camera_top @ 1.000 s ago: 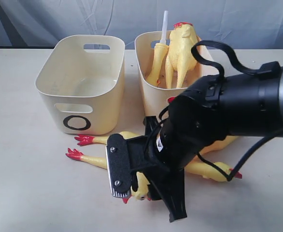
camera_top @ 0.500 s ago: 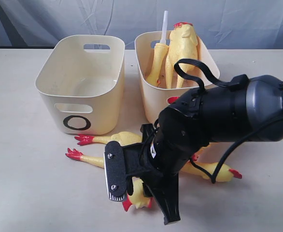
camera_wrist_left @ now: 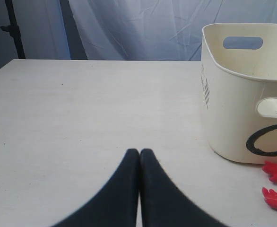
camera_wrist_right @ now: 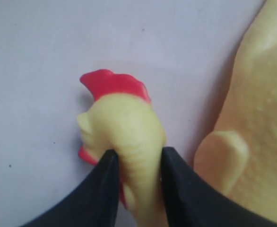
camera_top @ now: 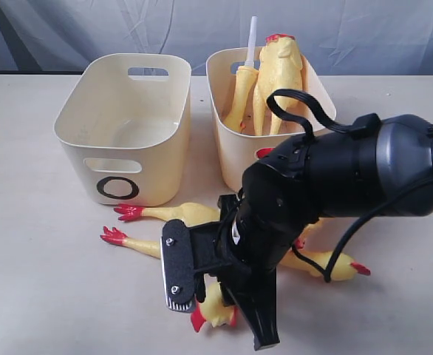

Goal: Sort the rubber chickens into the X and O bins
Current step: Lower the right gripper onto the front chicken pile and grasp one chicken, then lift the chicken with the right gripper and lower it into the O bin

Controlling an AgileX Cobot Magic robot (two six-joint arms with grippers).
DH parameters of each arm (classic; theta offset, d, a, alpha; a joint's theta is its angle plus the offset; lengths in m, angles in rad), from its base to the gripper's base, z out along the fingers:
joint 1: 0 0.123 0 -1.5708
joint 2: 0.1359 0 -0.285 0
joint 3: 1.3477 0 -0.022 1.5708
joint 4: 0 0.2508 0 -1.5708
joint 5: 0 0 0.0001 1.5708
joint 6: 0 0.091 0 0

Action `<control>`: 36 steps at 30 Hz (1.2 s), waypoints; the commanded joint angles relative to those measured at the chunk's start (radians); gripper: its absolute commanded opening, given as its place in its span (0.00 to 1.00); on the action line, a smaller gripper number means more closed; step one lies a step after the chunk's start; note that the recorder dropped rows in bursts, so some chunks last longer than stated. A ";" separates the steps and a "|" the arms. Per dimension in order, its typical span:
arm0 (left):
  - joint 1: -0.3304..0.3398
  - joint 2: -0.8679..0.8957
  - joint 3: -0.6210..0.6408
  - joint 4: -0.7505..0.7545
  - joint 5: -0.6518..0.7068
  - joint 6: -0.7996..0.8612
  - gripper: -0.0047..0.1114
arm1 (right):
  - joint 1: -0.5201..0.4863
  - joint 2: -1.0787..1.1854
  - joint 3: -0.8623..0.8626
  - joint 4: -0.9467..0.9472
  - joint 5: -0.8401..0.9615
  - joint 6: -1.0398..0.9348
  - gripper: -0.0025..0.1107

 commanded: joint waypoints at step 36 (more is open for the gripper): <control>-0.011 -0.002 -0.009 0.002 -0.015 -0.002 0.04 | 0.002 -0.566 -0.002 0.204 -0.114 0.056 0.01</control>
